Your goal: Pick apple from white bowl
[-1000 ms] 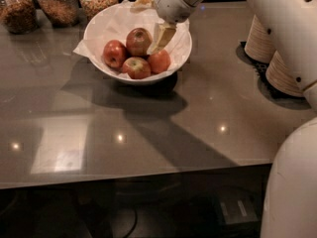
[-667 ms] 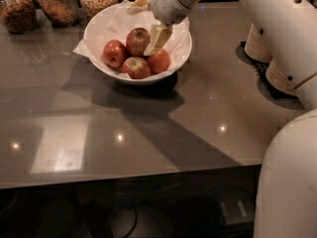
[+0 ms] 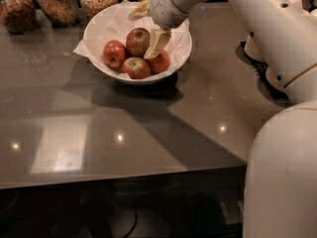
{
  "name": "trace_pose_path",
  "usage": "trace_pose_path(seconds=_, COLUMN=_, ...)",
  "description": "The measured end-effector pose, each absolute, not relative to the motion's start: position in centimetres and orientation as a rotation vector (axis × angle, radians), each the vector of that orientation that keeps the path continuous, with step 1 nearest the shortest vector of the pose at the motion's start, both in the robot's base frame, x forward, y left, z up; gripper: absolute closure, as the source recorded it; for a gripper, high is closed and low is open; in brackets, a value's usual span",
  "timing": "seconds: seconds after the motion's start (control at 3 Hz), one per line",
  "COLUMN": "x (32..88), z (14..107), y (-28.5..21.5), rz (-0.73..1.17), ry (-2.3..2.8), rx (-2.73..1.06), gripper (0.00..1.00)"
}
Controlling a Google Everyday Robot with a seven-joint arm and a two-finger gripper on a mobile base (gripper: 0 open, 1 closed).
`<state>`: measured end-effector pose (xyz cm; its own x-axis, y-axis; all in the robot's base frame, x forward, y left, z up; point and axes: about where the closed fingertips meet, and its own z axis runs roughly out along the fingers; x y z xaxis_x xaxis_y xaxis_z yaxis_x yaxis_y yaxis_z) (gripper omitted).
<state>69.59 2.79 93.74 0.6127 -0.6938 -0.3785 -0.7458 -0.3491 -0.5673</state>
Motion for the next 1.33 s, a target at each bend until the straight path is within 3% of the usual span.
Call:
trace_pose_path(seconds=0.33, x=70.51, z=92.52, y=2.79, rz=0.089, ry=1.157, rx=-2.124, gripper=0.29)
trace_pose_path(seconds=0.67, x=71.07, z=91.94, y=3.04, rz=0.084, ry=1.168, rx=-2.135, gripper=0.37)
trace_pose_path(seconds=1.33, x=71.19, z=92.88, y=3.52, rz=0.067, ry=1.174, rx=-2.143, gripper=0.82)
